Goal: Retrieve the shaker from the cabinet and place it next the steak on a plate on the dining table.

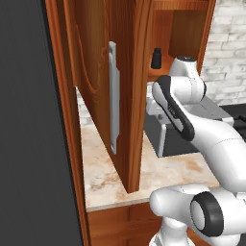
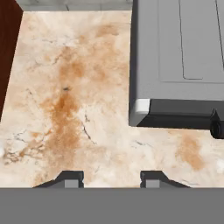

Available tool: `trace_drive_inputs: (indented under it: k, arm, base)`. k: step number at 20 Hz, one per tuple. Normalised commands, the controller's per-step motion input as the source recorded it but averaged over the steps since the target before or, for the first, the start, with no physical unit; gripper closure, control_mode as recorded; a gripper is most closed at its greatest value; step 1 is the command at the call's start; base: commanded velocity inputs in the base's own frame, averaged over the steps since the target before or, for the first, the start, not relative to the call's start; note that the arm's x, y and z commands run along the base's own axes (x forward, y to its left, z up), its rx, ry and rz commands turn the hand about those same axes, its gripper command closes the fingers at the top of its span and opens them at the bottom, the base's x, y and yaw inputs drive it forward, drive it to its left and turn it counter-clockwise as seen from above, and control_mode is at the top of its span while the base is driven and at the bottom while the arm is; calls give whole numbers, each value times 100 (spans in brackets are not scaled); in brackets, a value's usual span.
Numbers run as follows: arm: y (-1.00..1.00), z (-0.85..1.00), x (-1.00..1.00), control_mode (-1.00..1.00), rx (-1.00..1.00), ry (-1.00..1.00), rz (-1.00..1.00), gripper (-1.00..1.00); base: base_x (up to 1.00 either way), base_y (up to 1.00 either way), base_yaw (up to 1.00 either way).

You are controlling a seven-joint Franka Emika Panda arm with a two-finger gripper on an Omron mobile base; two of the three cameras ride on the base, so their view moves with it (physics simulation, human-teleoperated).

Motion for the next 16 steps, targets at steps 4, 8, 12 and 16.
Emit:
trace_drive_inputs:
  k: [4, 8, 12, 16]
  arm:
    - [0, 0, -16, -100, 0, -2, 0, -100]
    - [1, 21, -45, -100, -6, -32, 0, -100]
    - [0, 53, -43, -100, -8, -38, 0, -100]
    - [-2, 68, -33, -100, -3, -33, 0, -100]
  base:
    - [0, 0, 0]
    - [0, 0, 0]
    - [0, 0, 0]
    - [0, 0, 0]
